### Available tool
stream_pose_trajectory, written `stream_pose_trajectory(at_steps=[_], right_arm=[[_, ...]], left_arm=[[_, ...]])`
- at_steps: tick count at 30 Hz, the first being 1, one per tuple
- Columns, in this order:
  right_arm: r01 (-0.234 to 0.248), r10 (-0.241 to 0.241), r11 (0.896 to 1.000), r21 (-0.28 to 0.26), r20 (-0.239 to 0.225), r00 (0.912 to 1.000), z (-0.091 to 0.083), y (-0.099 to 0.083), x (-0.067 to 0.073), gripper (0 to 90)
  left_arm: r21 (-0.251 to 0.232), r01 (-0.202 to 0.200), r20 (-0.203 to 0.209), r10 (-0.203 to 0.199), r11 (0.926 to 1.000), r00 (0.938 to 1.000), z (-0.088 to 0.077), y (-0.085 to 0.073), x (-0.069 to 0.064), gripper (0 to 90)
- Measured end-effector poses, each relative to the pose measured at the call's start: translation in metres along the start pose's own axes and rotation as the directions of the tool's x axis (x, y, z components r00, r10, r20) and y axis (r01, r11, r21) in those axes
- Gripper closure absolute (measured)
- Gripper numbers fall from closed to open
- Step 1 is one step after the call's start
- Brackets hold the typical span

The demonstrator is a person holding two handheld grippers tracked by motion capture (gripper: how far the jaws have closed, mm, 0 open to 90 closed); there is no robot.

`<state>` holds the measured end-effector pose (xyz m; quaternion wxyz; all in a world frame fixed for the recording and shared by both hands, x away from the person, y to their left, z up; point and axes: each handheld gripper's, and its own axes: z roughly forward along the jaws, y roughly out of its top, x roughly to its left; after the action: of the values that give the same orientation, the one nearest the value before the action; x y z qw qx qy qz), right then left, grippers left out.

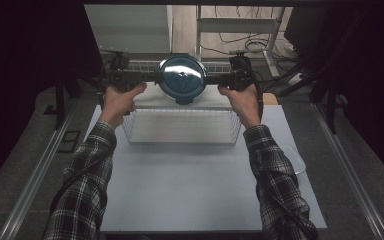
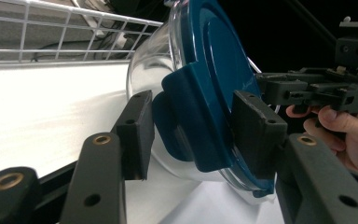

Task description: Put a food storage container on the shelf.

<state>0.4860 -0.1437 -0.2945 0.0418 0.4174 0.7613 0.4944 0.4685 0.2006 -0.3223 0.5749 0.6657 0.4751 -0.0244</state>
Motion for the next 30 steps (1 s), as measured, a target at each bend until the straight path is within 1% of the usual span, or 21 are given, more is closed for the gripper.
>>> stream_pose_trajectory(at_steps=[4,5,6,7,8,9,10,11,12,13,14,15,16,17,18,20,23,26,27,29,30], right_arm=[[0.022,-0.022,1.000,0.006,0.035,0.9992,0.002,0.003,0.002,69.3],[0.024,-0.024,1.000,0.003,0.041,0.9989,0.003,0.004,0.002,69.3],[0.016,-0.016,1.000,-0.001,0.037,0.9992,0.003,0.004,0.001,69.6],[-0.002,0.002,1.000,-0.015,0.011,0.9999,0.003,0.005,0.000,71.1],[-0.008,0.008,1.000,-0.013,0.006,1.0000,0.003,0.005,-0.001,71.1],[0.014,-0.014,1.000,0.001,0.050,0.9987,0.004,0.006,0.000,71.1],[0.033,-0.035,0.999,0.014,0.086,0.9957,0.006,0.005,0.001,72.0],[0.032,-0.033,0.999,0.014,0.089,0.9954,0.007,0.004,-0.001,72.1],[0.017,-0.017,1.000,0.004,0.076,0.9969,0.007,0.003,-0.003,72.0],[0.007,-0.007,1.000,-0.002,0.067,0.9977,0.007,0.001,-0.004,71.4],[0.005,-0.004,1.000,-0.006,0.061,0.9981,0.007,0.000,-0.005,70.1],[0.011,-0.011,1.000,-0.011,0.058,0.9982,0.007,-0.001,-0.005,68.3],[0.021,-0.020,1.000,-0.016,0.055,0.9983,0.006,-0.001,-0.004,66.7],[0.032,-0.030,0.999,-0.021,0.050,0.9983,0.005,-0.002,-0.003,65.5],[0.042,-0.041,0.999,-0.025,0.048,0.9980,0.003,-0.003,-0.001,63.8],[0.065,-0.064,0.997,-0.030,0.042,0.9971,0.000,-0.004,0.002,60.1],[0.111,-0.108,0.993,-0.033,0.059,0.9923,-0.003,-0.009,0.007,54.5],[0.165,-0.163,0.986,-0.027,0.073,0.9840,-0.005,-0.016,0.011,47.7],[0.179,-0.177,0.983,-0.025,0.079,0.9811,-0.005,-0.019,0.013,45.3],[0.197,-0.194,0.980,-0.027,0.083,0.9775,-0.006,-0.025,0.013,41.9],[0.200,-0.197,0.979,-0.028,0.082,0.9770,-0.007,-0.028,0.014,39.5]], left_arm=[[0.006,0.017,-0.022,-0.017,0.9998,0.9996,0.006,0.005,0.003,46.6],[0.009,0.005,-0.041,-0.004,0.9999,0.9991,0.007,0.006,0.004,45.8],[0.023,-0.035,-0.116,0.037,0.9991,0.9925,0.008,0.006,0.003,45.3],[0.017,-0.053,-0.133,0.055,0.9984,0.9896,0.008,0.006,0.003,49.3],[0.009,-0.048,-0.133,0.049,0.9988,0.9899,0.008,0.006,0.004,50.6],[0.012,-0.057,-0.133,0.058,0.9983,0.9893,0.008,0.006,0.004,50.7],[0.011,-0.068,-0.145,0.069,0.9976,0.9870,0.008,0.006,0.003,50.8],[0.006,-0.082,-0.158,0.082,0.9966,0.9840,0.009,0.005,0.001,51.4],[0.009,-0.097,-0.173,0.097,0.9953,0.9801,0.009,0.006,0.000,51.5],[0.008,-0.123,-0.203,0.122,0.9924,0.9716,0.008,0.006,-0.004,51.6],[0.007,-0.158,-0.235,0.155,0.9874,0.9596,0.007,0.005,-0.007,51.3],[0.005,-0.181,-0.255,0.176,0.9835,0.9508,0.006,0.005,-0.010,51.3],[0.001,-0.196,-0.271,0.189,0.9807,0.9439,0.005,0.005,-0.012,50.8],[-0.007,-0.210,-0.281,0.200,0.9776,0.9387,0.003,0.004,-0.013,48.7],[-0.014,-0.223,-0.282,0.210,0.9747,0.9360,0.000,0.003,-0.015,45.8],[-0.026,-0.243,-0.275,0.227,0.9697,0.9342,-0.003,0.000,-0.019,40.2],[-0.019,-0.296,-0.277,0.280,0.9549,0.9193,-0.008,-0.008,-0.026,31.4],[-0.006,-0.341,-0.282,0.326,0.9400,0.9024,-0.011,-0.018,-0.031,22.2],[0.005,-0.351,-0.281,0.338,0.9365,0.8984,-0.012,-0.021,-0.033,19.7],[0.020,-0.369,-0.285,0.359,0.9294,0.8888,-0.012,-0.028,-0.035,18.7],[0.025,-0.372,-0.283,0.364,0.9278,0.8876,-0.013,-0.031,-0.036,17.8]])
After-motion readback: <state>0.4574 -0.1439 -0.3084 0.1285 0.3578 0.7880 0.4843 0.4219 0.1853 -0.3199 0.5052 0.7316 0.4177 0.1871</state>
